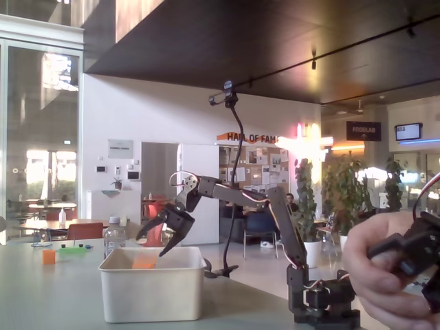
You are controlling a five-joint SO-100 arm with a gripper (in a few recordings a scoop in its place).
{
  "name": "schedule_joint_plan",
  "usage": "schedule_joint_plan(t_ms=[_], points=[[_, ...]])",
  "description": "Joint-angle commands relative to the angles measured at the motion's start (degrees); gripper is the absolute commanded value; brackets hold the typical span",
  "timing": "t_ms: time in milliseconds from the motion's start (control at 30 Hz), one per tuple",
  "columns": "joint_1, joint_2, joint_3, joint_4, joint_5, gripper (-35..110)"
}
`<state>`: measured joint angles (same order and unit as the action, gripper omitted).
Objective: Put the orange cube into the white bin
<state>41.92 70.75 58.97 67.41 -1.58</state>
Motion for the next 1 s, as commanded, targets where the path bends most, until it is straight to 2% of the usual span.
schedule_joint_plan(t_ms=[0,100,267,433,667,967], points=[[0.4,1.1,-1.8,0.2,0.4,51],[0.4,1.2,-1.4,0.2,0.4,57],[-1.3,4.1,-3.9,0.1,0.3,58],[-8.8,10.7,-5.2,0.2,1.0,58],[-18.9,24.4,-4.2,0.8,13.2,58],[-19.9,35.7,-4.2,16.9,14.7,58]])
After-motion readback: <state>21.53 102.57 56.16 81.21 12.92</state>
